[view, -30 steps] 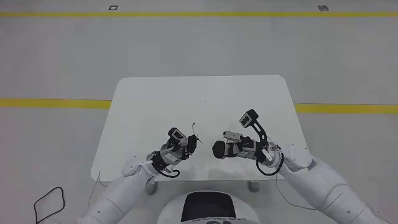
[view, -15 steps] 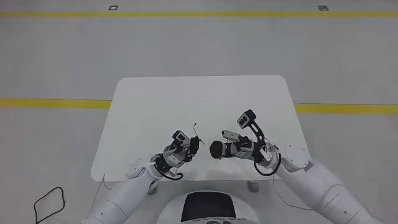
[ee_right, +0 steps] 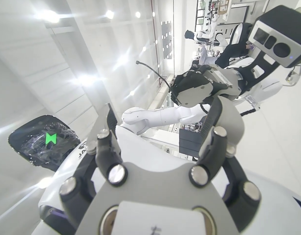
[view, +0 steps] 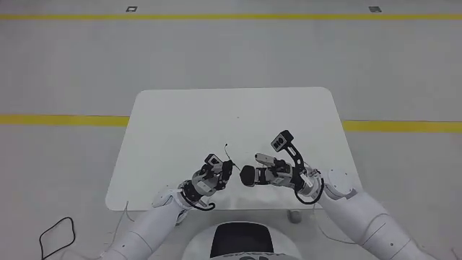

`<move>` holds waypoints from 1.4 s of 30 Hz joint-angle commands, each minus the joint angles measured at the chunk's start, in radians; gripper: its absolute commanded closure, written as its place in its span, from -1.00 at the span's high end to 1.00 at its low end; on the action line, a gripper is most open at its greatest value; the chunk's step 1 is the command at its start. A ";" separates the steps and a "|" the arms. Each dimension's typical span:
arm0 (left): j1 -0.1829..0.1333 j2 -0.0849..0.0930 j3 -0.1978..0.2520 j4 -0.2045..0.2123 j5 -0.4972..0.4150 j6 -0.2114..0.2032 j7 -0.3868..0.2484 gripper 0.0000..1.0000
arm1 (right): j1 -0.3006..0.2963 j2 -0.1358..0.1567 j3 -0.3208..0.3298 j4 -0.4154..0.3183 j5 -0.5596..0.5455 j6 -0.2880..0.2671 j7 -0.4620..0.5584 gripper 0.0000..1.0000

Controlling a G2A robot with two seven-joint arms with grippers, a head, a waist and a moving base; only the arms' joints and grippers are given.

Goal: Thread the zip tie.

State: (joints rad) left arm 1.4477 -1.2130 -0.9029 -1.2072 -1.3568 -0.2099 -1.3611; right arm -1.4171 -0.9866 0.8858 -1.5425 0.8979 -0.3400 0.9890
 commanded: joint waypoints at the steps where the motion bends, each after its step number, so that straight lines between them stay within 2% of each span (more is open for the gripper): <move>1: -0.002 -0.002 0.002 0.005 -0.001 -0.003 0.000 -1.00 | -0.003 -0.006 0.005 0.003 -0.003 0.000 0.007 -0.02; 7: -0.005 -0.008 0.002 0.014 -0.002 -0.005 -0.005 -1.00 | -0.014 -0.023 0.022 0.011 -0.021 0.000 0.021 -0.14; 18: -0.003 -0.013 0.001 0.024 0.009 0.003 -0.014 -1.00 | -0.009 -0.051 0.025 0.040 -0.032 0.000 0.036 -0.22; 42: -0.001 -0.019 -0.005 0.029 0.040 0.016 -0.024 -1.00 | -0.003 -0.086 0.033 0.073 -0.056 0.000 0.053 -0.56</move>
State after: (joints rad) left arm 1.4473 -1.2318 -0.9076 -1.1780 -1.3179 -0.1932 -1.3846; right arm -1.4203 -1.0721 0.9186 -1.4700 0.8430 -0.3400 1.0412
